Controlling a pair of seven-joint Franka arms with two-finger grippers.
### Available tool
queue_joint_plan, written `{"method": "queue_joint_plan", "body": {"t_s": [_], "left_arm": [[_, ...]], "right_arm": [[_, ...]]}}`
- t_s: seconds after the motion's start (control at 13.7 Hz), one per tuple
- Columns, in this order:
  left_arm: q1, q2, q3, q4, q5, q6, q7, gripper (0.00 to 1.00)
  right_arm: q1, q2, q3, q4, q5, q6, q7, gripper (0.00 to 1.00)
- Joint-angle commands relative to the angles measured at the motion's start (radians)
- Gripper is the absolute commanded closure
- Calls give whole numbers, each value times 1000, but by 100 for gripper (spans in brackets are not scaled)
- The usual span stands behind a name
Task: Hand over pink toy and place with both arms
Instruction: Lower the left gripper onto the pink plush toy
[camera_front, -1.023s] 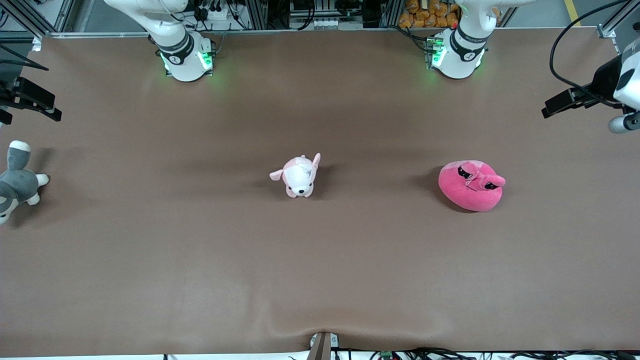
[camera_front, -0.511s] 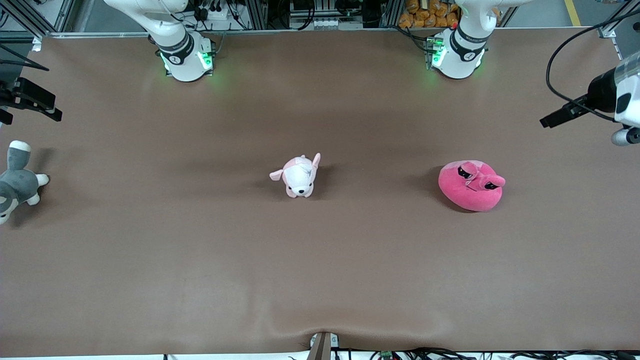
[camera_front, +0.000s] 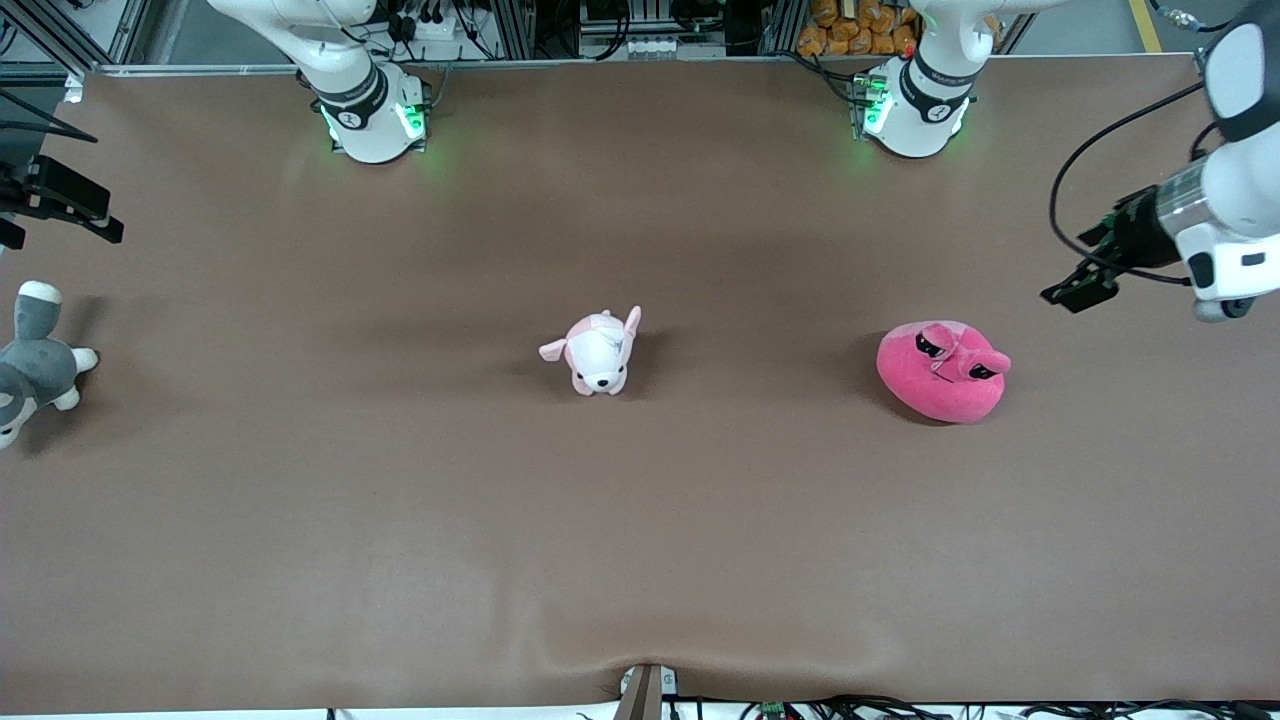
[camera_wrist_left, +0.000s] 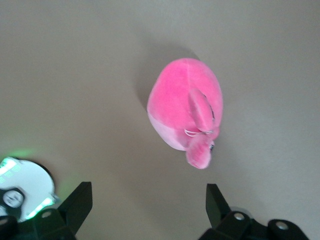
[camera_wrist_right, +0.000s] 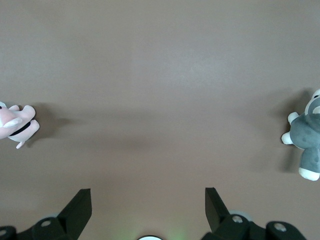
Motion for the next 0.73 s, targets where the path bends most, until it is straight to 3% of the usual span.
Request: {"method": "queue_joint_plan", "body": {"t_s": [0.0, 0.29, 0.66], "left_arm": [[2, -22, -18, -66, -65, 99, -157, 0], [6, -4, -18, -157, -87, 257, -252, 0], [9, 146, -18, -137, -127, 360, -364, 0]], "right_arm": [[-16, -11, 10, -5, -4, -1, 9, 0], [-63, 46, 9, -11, 2, 7, 21, 0], [-105, 120, 9, -11, 10, 4, 21, 0]]}}
